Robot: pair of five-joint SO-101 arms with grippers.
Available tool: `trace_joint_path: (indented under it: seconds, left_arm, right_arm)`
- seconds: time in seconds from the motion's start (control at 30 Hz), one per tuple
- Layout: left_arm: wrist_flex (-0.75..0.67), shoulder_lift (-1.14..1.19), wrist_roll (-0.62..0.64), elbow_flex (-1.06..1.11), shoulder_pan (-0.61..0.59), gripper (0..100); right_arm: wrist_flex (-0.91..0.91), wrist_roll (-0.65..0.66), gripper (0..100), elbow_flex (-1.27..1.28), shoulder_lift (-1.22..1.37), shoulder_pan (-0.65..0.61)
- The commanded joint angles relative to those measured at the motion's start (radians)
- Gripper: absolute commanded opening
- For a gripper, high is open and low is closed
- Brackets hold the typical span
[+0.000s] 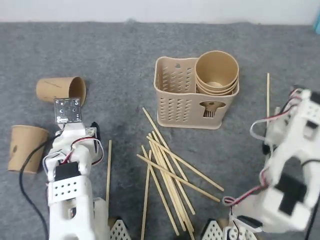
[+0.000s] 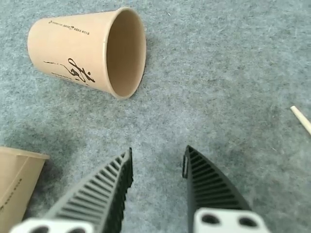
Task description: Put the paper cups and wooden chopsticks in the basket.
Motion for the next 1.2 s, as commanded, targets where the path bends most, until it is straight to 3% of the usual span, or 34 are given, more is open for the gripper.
trace_joint_path:
  seconds: [0.0, 0.13, 0.27, 0.43, 0.53, 0.63, 0.9, 1.03, 1.17]
  left_arm:
    - [-0.021, -0.003, -0.009, -0.018, 0.002, 17]
    - [-0.021, -0.003, -0.009, -0.018, 0.002, 17]
    - [-0.021, -0.003, -0.009, -0.019, 0.002, 17]
    - [-0.020, -0.003, -0.005, -0.035, 0.000, 17]
    - [0.025, -0.003, -0.002, -0.071, -0.046, 17]
    - [0.103, -0.002, 0.003, -0.153, -0.135, 17]
    - [0.169, 0.006, 0.026, -0.343, -0.198, 17]
    - [0.207, 0.008, -0.049, -0.463, -0.173, 17]
    - [0.150, 0.008, -0.117, -0.490, -0.160, 18]
  right_arm:
    - [-0.143, 0.069, 0.6, 0.206, -0.185, -0.044]
    - [-0.314, 0.068, 1.4, 0.381, -0.292, -0.091]
    - [-0.406, 0.044, 15.3, 0.480, -0.358, -0.102]
    - [-0.492, -0.192, 32.4, 0.601, -0.354, -0.102]
    - [-0.625, -0.325, 32.9, 0.707, -0.332, -0.125]
    - [-0.634, -0.388, 32.9, 0.721, -0.349, -0.131]
    - [-0.636, -0.393, 32.9, 0.750, -0.360, -0.140]
    - [-0.638, -0.390, 32.9, 0.753, -0.361, -0.140]
    - [-0.638, -0.388, 32.9, 0.755, -0.361, -0.140]
